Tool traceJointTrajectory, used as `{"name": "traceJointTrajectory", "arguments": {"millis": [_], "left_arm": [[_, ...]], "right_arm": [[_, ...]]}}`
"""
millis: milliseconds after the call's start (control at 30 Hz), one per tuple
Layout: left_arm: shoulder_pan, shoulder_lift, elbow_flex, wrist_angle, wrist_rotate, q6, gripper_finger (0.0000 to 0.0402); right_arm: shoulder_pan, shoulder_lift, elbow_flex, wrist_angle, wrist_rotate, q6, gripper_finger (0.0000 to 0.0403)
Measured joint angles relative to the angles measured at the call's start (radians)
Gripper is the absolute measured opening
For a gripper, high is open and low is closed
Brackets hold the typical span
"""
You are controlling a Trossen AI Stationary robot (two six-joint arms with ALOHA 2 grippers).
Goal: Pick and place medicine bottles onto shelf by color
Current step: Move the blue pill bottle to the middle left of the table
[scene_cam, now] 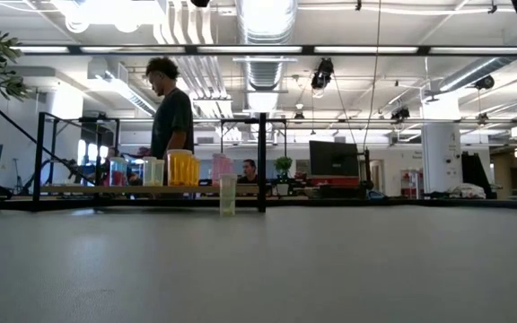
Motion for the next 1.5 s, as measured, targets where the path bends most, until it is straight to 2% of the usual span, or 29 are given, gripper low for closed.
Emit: {"name": "traceJointTrajectory", "arguments": {"millis": [200,567,1033,1500], "left_arm": [[0.000,0.000,0.000,0.000,0.000,0.000,0.0203],[0.000,0.000,0.000,0.000,0.000,0.000,0.0203],[0.000,0.001,0.000,0.000,0.000,0.000,0.0203],[0.000,0.001,0.000,0.000,0.000,0.000,0.0203]], "right_arm": [[0.009,0.011,0.000,0.000,0.125,-0.036,0.0231],[0.009,0.020,0.000,0.058,0.123,-0.053,0.0231],[0.009,0.151,0.021,0.108,0.121,-0.040,0.0230],[0.010,0.160,0.034,0.113,0.121,-0.032,0.0167]]}}
